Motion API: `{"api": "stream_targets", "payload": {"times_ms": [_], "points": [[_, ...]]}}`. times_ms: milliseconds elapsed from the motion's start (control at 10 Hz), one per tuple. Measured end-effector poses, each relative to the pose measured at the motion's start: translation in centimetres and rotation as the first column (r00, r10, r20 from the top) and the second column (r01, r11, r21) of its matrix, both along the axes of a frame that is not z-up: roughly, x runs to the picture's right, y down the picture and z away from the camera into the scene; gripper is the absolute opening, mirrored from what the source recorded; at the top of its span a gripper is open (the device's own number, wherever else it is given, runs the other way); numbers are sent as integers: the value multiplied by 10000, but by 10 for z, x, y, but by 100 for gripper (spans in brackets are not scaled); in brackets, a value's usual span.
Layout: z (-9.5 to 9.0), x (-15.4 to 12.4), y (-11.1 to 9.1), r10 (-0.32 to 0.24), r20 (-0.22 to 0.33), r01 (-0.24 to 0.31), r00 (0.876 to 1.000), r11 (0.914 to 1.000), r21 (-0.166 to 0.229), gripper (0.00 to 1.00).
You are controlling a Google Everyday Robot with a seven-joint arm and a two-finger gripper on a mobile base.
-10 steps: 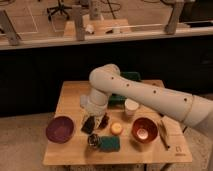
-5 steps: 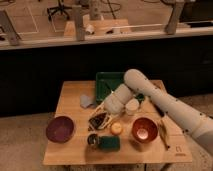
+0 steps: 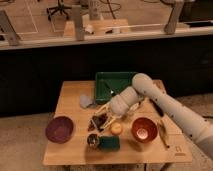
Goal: Place eraser in metal cup
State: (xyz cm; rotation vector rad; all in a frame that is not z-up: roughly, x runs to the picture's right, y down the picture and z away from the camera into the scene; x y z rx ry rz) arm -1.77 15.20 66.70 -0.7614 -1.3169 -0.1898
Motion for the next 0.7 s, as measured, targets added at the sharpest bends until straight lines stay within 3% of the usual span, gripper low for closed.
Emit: {"api": "stream_targets", "payload": {"times_ms": [200, 300, 500, 700], "points": [[1, -2, 1, 400, 462, -372, 9981, 9975, -599, 32], [-1, -3, 2, 384, 421, -351, 9984, 9966, -750, 32], [-6, -6, 9, 241, 88, -232, 9997, 9952, -946, 32], [-9, -4, 15, 489, -310, -520, 9983, 9927, -1085, 32]]}}
